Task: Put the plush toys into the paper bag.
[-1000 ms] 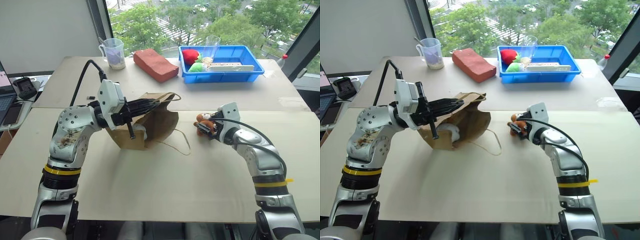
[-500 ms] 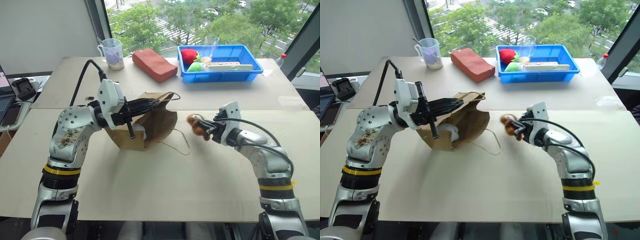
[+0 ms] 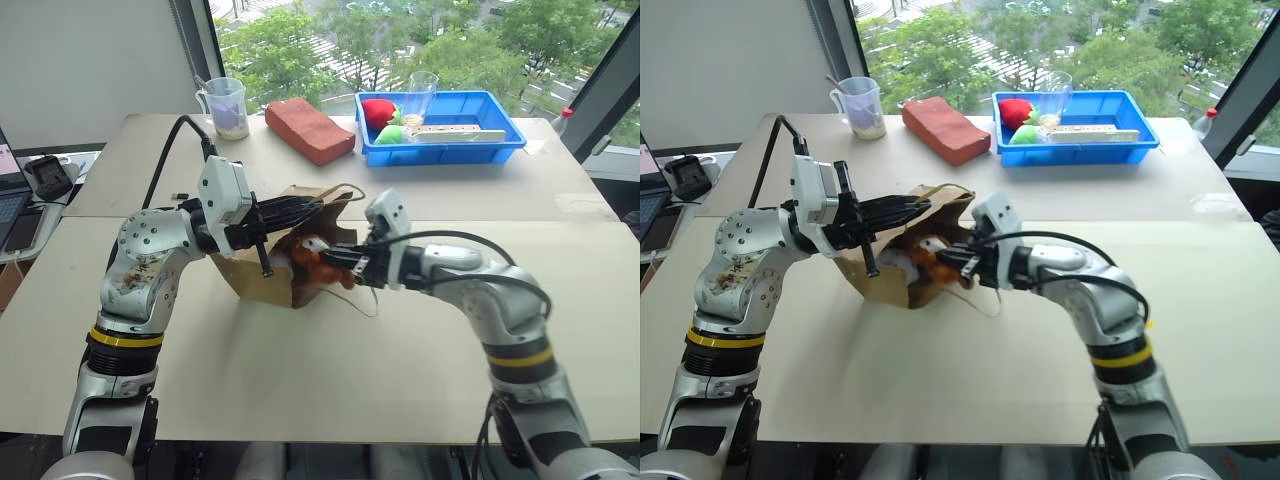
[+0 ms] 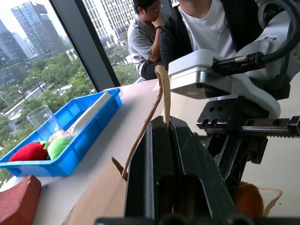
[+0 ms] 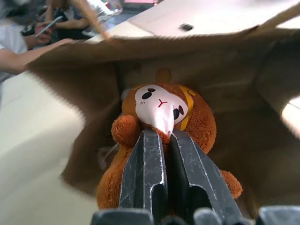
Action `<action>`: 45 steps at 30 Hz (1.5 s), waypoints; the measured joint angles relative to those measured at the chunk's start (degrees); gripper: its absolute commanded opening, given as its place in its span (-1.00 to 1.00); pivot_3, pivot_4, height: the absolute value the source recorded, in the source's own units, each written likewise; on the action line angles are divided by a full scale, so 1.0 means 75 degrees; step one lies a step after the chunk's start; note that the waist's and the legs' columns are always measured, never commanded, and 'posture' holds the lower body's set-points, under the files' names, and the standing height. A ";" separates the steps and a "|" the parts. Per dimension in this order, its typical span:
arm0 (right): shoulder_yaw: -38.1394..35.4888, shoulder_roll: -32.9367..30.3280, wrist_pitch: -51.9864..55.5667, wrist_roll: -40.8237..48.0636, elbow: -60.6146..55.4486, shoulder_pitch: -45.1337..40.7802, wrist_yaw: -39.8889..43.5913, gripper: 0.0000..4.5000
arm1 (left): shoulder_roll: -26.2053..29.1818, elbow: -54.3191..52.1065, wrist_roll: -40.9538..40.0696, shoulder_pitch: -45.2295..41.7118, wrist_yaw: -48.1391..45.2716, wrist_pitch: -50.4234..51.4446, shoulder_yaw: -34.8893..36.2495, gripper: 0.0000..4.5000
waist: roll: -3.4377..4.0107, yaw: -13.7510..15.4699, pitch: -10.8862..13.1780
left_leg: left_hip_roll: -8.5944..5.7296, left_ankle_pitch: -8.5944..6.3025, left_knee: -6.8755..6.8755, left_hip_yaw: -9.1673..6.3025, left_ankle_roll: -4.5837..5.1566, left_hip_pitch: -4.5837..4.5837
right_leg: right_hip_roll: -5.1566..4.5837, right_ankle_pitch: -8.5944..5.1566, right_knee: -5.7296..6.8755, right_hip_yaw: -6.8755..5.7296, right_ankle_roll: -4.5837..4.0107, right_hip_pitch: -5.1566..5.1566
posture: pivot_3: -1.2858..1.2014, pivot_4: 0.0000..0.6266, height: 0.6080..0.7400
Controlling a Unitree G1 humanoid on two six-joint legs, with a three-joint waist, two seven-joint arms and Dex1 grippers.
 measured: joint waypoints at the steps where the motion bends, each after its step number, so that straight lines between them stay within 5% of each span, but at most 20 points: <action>1: -0.0043 0.0308 -0.0209 -0.0124 0.0426 -0.0158 -0.0228 -0.98 | 0.0003 -0.0001 -0.0011 -0.0002 -0.0007 0.0013 0.0000 -1.00 | 0.0000 -0.0006 0.0000 | 0.0000 0.0001 0.0000 0.0000 -0.0001 0.0000 | 0.0000 0.0000 0.0000 0.0000 0.0000 -0.0001 | 0.03 -0.52 1.00; 9: -0.0105 0.1166 -0.1644 -0.1067 0.2871 -0.0658 -0.0776 -0.98 | 0.0034 -0.0032 -0.0216 -0.0007 -0.0101 0.0176 -0.0015 -1.00 | 0.0001 -0.0028 0.0000 | 0.0001 0.0003 -0.0004 0.0000 -0.0006 -0.0001 | 0.0000 0.0000 0.0002 0.0001 0.0000 -0.0009 | 0.03 -0.52 1.00; 15: 0.0115 0.1106 -0.2243 -0.1603 0.3408 -0.0635 -0.0484 -0.03 | 0.0051 -0.0030 -0.0226 -0.0031 -0.0093 0.0178 -0.0016 -1.00 | 0.0003 -0.0085 0.0001 | 0.0001 0.0003 -0.0005 0.0000 -0.0006 -0.0003 | 0.0001 0.0000 0.0007 0.0001 0.0000 -0.0015 | 0.03 -0.52 1.00; 22: -0.0117 0.0222 -0.1753 -0.1254 0.1804 0.0001 0.0161 0.97 | 0.0111 -0.0017 -0.0226 -0.0026 -0.0070 0.0179 -0.0010 -1.00 | 0.0003 -0.0057 0.0002 | 0.0001 0.0002 -0.0005 0.0000 -0.0003 -0.0008 | 0.0001 0.0000 0.0003 0.0001 0.0000 -0.0014 | 0.03 -0.52 1.00; 33: -0.0804 -0.2470 0.0100 0.0511 -0.1616 0.1695 0.1882 0.97 | 0.0073 0.0151 -0.0200 -0.0067 -0.0015 0.0138 -0.0009 -1.00 | 0.0001 0.0013 0.0002 | 0.0001 -0.0005 -0.0004 0.0000 0.0008 -0.0006 | 0.0001 0.0000 -0.0005 0.0001 0.0000 -0.0004 | 0.03 -0.52 1.00; 41: 0.0370 -0.1906 -0.0412 -0.0155 -0.1481 0.1939 0.1506 0.97 | -0.0035 0.0230 -0.0188 -0.0154 -0.0014 0.0122 -0.0083 -1.00 | 0.0000 -0.0003 0.0002 | 0.0001 -0.0002 0.0002 0.0003 0.0003 0.0000 | 0.0001 -0.0001 0.0001 0.0003 0.0001 -0.0001 | 0.03 -0.52 1.00; 45: 0.0850 -0.1801 -0.0945 -0.0757 -0.0994 0.1943 0.1427 0.44 | -0.0034 0.0231 -0.0187 -0.0154 0.0002 0.0122 -0.0090 -1.00 | 0.0000 0.0053 0.0002 | 0.0000 -0.0001 0.0002 0.0001 0.0002 -0.0006 | 0.0000 -0.0001 -0.0004 0.0003 0.0001 -0.0001 | 0.03 -0.52 1.00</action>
